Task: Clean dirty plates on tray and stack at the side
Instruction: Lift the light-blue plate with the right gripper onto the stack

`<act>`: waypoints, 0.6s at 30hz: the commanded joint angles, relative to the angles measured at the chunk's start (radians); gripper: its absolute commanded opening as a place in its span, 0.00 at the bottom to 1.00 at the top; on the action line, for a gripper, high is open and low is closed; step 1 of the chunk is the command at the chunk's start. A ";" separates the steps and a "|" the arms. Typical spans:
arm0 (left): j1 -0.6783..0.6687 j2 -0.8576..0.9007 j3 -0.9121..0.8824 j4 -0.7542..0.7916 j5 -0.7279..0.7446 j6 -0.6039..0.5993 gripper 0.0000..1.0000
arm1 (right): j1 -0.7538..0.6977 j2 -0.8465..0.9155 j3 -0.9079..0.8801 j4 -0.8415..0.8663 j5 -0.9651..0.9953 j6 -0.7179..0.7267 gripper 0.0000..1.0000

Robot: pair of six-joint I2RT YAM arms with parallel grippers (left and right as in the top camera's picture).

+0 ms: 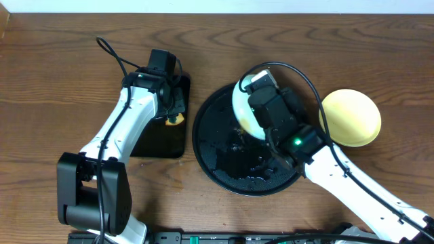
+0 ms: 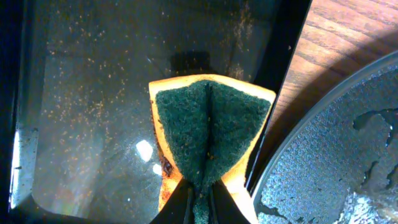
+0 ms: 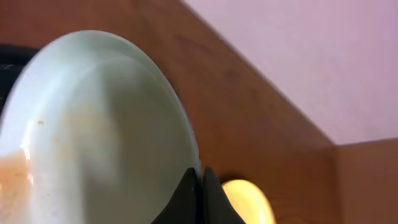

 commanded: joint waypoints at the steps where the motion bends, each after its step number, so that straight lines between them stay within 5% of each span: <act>1: 0.002 -0.003 -0.002 0.000 -0.012 0.009 0.08 | 0.023 -0.017 0.019 0.027 0.154 -0.027 0.01; 12: 0.002 -0.003 -0.002 0.001 -0.012 0.009 0.08 | 0.068 -0.017 0.019 0.042 0.141 -0.087 0.01; 18: 0.002 -0.003 -0.002 0.000 -0.012 0.009 0.08 | 0.025 -0.017 0.019 0.042 0.227 0.070 0.01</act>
